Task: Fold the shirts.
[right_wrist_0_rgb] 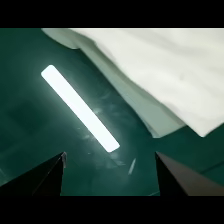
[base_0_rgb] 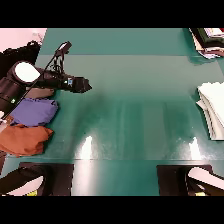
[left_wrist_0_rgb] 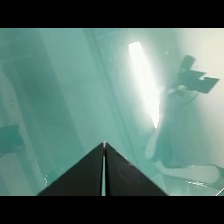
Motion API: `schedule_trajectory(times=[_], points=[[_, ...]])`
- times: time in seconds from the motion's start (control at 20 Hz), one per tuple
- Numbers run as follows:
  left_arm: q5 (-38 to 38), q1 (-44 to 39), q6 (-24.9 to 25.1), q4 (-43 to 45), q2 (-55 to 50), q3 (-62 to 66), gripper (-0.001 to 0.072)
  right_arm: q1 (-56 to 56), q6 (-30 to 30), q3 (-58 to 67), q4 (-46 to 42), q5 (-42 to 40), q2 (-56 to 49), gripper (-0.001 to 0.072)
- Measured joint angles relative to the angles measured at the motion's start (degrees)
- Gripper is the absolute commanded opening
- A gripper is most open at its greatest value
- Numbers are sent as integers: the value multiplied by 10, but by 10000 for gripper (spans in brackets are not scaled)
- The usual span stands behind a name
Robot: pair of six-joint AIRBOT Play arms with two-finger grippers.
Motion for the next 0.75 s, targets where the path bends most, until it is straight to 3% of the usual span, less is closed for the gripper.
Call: schedule_trajectory(times=[0.1, 0.15, 0.2, 0.35, 0.75], points=[[1, 0, 0, 0, 0, 0, 24, 36, 1, -4, 47, -16, 15, 528], [0, 0, 0, -1, 0, 0, 24, 59, 1, -5, 65, -26, 22, 520], [0, 0, 0, -2, 0, 0, 24, 87, 1, -5, 80, -39, 29, 439], [3, 0, 0, -3, 0, 0, 24, 178, 1, -7, 106, -80, 44, 14], [14, 0, 0, -4, 0, 0, 24, 364, -30, -7, 125, -146, 54, 19]])
